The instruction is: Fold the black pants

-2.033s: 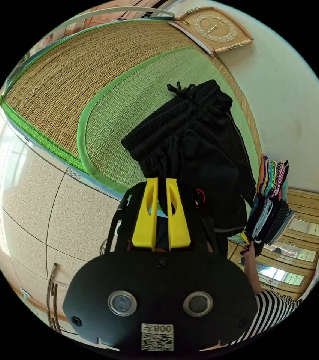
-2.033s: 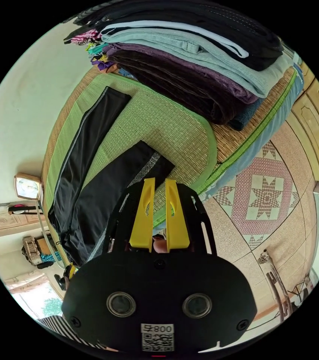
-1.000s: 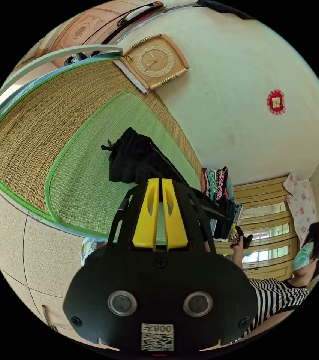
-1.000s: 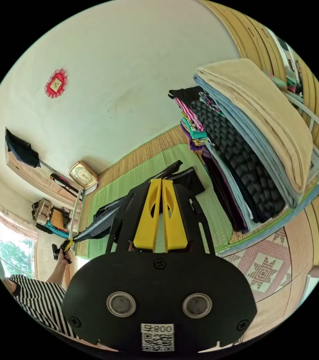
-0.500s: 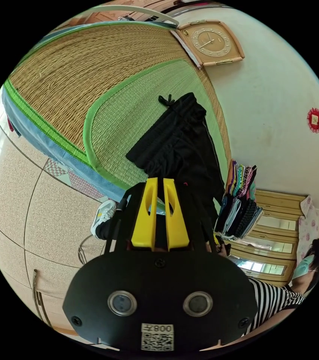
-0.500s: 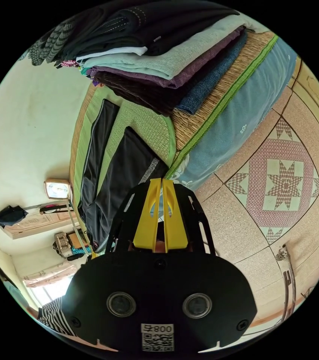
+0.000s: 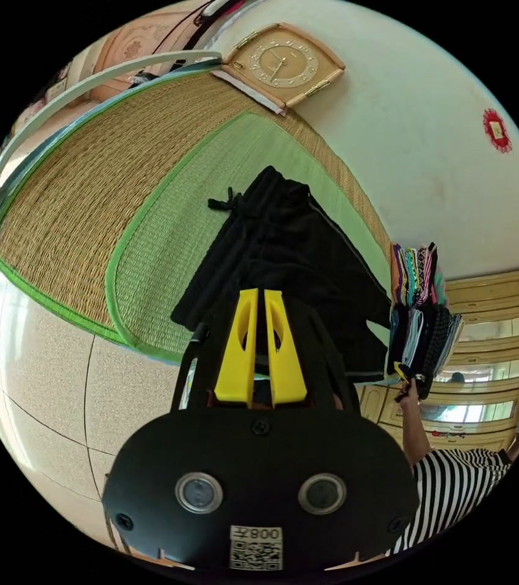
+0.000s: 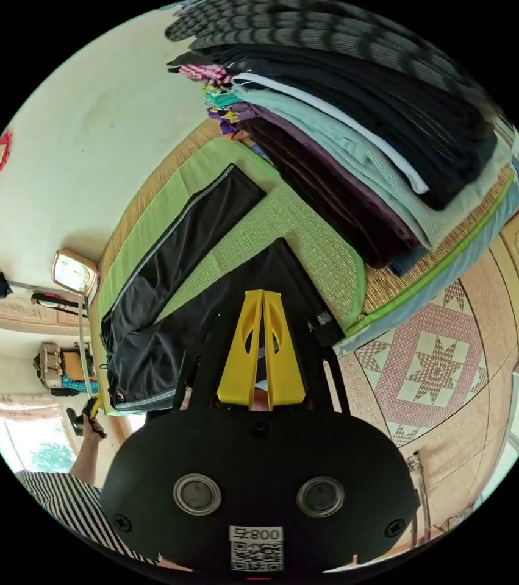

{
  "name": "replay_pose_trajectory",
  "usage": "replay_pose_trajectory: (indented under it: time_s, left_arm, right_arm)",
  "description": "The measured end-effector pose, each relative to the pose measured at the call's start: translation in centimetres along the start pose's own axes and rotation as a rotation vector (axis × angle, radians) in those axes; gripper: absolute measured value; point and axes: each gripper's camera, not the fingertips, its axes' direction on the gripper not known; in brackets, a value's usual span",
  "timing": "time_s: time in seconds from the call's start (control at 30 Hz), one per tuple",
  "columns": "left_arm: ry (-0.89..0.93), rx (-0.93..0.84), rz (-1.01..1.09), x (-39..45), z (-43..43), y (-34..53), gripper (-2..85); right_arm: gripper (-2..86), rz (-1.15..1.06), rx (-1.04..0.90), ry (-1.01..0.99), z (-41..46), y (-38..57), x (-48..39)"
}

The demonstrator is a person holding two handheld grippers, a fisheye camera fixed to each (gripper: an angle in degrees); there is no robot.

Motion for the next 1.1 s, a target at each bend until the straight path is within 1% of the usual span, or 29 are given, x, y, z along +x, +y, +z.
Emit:
replay_pose_trajectory:
  time_s: [0.13, 0.17, 0.23, 0.27, 0.4, 0.47, 0.53, 0.6, 0.67, 0.83, 0.97, 1.1]
  left_arm:
    - [-0.134, -0.110, 0.080, 3.2, 3.8, -2.8, 0.4]
    - [-0.177, -0.152, 0.091, 3.6, 4.9, -3.2, 0.4]
    - [-0.212, -0.204, 0.108, 4.1, 6.3, -3.5, 0.3]
    - [-0.204, -0.169, 0.111, 4.4, 6.4, -3.7, 0.3]
    - [-0.139, -0.159, 0.059, 4.9, 6.5, -4.7, 0.5]
    - [-0.105, -0.095, 0.081, 6.1, 5.7, -5.5, 0.7]
    - [-0.068, -0.050, 0.112, 7.1, 5.1, -6.6, 1.2]
    - [-0.053, -0.017, 0.144, 8.0, 4.8, -8.0, 1.8]
    - [-0.072, 0.005, 0.174, 9.3, 4.9, -10.5, 2.4]
    - [-0.128, 0.022, 0.184, 11.2, 6.6, -16.1, 2.2]
    - [-0.218, -0.011, 0.157, 11.8, 9.3, -20.1, 0.8]
    - [-0.274, -0.009, 0.120, 11.7, 10.9, -22.8, 0.3]
  right_arm:
    - [-0.3, -0.077, -0.112, 0.164, 3.9, -0.7, -3.2]
    - [-0.3, -0.087, -0.066, 0.167, 3.6, -0.4, -3.7]
    - [-0.1, -0.093, -0.050, 0.151, 3.5, -0.2, -4.0]
    - [0.0, -0.100, -0.039, 0.132, 3.4, -0.1, -4.1]
    - [0.1, -0.097, -0.070, 0.089, 3.1, -0.9, -4.4]
    - [0.1, -0.100, -0.085, 0.107, 2.6, -1.6, -5.3]
    - [0.1, -0.125, -0.050, 0.127, 1.9, -1.9, -6.5]
    - [0.1, -0.162, -0.016, 0.104, 1.2, -2.4, -8.2]
    - [0.1, -0.221, 0.028, 0.069, 0.6, -3.5, -11.0]
    - [0.0, -0.352, 0.025, 0.008, 2.0, -6.7, -17.8]
    - [-0.4, -0.416, -0.034, 0.054, 5.3, -9.4, -22.6]
    - [-0.5, -0.435, -0.073, 0.067, 7.5, -10.9, -24.7]
